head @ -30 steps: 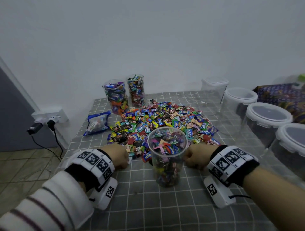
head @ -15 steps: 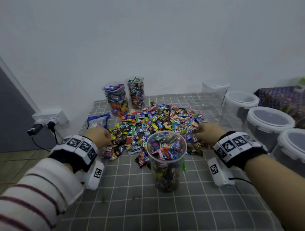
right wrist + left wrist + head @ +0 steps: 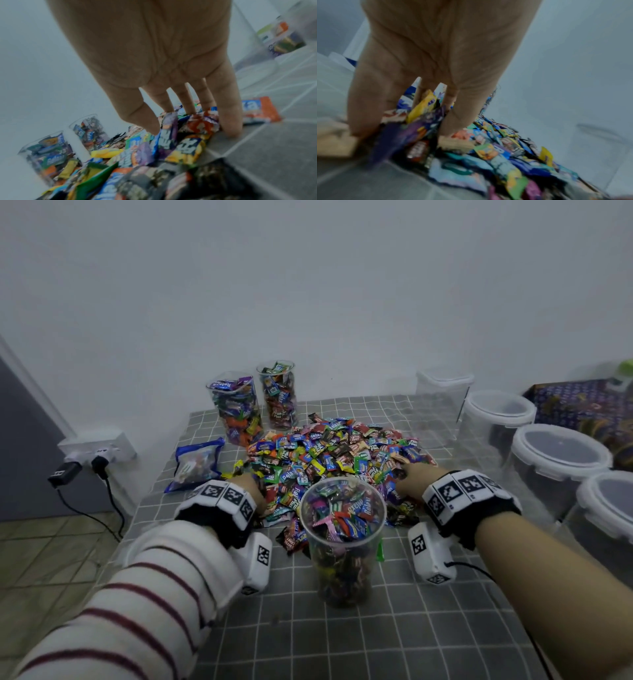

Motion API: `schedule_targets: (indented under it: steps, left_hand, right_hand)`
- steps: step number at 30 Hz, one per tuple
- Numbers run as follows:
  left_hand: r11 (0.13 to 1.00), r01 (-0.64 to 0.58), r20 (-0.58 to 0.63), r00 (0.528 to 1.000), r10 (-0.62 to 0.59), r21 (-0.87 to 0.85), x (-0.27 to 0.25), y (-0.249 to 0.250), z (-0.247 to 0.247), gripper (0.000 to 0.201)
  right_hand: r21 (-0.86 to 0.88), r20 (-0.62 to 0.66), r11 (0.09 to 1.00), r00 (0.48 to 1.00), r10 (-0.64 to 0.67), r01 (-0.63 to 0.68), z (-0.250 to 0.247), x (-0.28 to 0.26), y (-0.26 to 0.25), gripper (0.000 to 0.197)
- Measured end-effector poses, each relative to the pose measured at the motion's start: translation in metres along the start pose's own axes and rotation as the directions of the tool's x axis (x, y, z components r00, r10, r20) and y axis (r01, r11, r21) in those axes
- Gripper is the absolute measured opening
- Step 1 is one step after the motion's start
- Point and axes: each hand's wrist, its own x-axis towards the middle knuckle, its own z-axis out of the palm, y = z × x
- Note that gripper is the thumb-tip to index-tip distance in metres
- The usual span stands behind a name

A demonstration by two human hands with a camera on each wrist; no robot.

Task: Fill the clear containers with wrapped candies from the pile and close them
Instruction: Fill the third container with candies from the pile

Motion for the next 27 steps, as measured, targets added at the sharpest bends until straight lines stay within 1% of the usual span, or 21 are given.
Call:
schedule_targets:
  steps: [1,3,5,7,9,11,12,14,15,16,18,20,21,23,27]
  left_hand:
    - [1.000,-0.015,0.011,1.000,0.015,-0.006,-0.001,0.007,-0.001,0.048]
    - [0.991,-0.071,0.019,0.997,0.073,-0.111,-0.004,0.018,-0.001,0.054]
    - [0.963,-0.123,0.051,0.989,0.139,-0.240,-0.002,0.027,0.000,0.058]
    - [0.918,-0.207,0.028,0.973,0.230,-0.338,-0.009,0.035,-0.002,0.059]
    - [0.872,-0.271,-0.024,0.958,0.287,-0.406,-0.013,0.042,-0.008,0.057]
    - [0.853,-0.322,-0.079,0.945,0.319,-0.410,-0.018,0.045,-0.018,0.057]
    - [0.864,-0.338,-0.103,0.941,0.324,-0.372,-0.018,0.045,-0.022,0.057]
    - [0.901,-0.345,-0.116,0.939,0.325,-0.264,-0.019,0.043,-0.027,0.060]
    - [0.914,-0.348,-0.107,0.937,0.332,-0.209,-0.020,0.043,-0.028,0.062]
    - [0.921,-0.357,-0.078,0.934,0.349,-0.156,-0.020,0.042,-0.028,0.065]
    - [0.920,-0.388,0.026,0.920,0.390,-0.060,-0.019,0.043,-0.023,0.076]
    - [0.912,-0.410,0.133,0.904,0.406,0.009,-0.015,0.045,-0.015,0.088]
    - [0.909,-0.415,0.166,0.900,0.403,0.044,-0.013,0.045,-0.011,0.092]
    - [0.903,-0.417,0.215,0.896,0.389,0.104,-0.012,0.048,-0.005,0.094]
    - [0.877,-0.449,0.246,0.882,0.402,0.172,-0.013,0.052,0.002,0.092]
  right_hand:
    - [0.013,0.011,1.000,1.000,-0.024,0.024,0.000,-0.002,-0.006,0.050]
    - [0.084,0.032,0.992,0.995,-0.094,0.091,0.000,-0.003,-0.015,0.060]
    - [0.176,0.072,0.972,0.982,-0.174,0.159,0.002,0.000,-0.022,0.069]
    - [0.356,0.097,0.909,0.959,-0.266,0.216,0.002,0.003,-0.024,0.075]
    - [0.508,0.053,0.822,0.943,-0.329,0.259,-0.002,0.003,-0.027,0.073]
    - [0.562,-0.010,0.783,0.948,-0.317,0.267,-0.006,0.001,-0.028,0.068]
    - [0.522,-0.046,0.807,0.954,-0.295,0.275,-0.009,0.000,-0.027,0.066]
    - [0.354,-0.091,0.893,0.961,-0.262,0.277,-0.014,-0.004,-0.026,0.062]
    - [0.262,-0.106,0.924,0.960,-0.261,0.280,-0.015,-0.006,-0.024,0.061]
    - [0.188,-0.094,0.944,0.962,-0.257,0.271,-0.015,-0.007,-0.024,0.061]
    - [0.113,-0.039,0.960,0.967,-0.253,0.256,-0.012,-0.007,-0.023,0.067]
    - [0.055,0.029,0.963,0.963,-0.266,0.264,-0.005,-0.002,-0.024,0.080]
    - [0.019,0.064,0.962,0.960,-0.274,0.273,-0.001,0.003,-0.026,0.087]
    - [-0.056,0.120,0.957,0.954,-0.275,0.283,0.006,0.010,-0.029,0.098]
    - [-0.146,0.176,0.932,0.935,-0.307,0.333,0.019,0.021,-0.034,0.101]
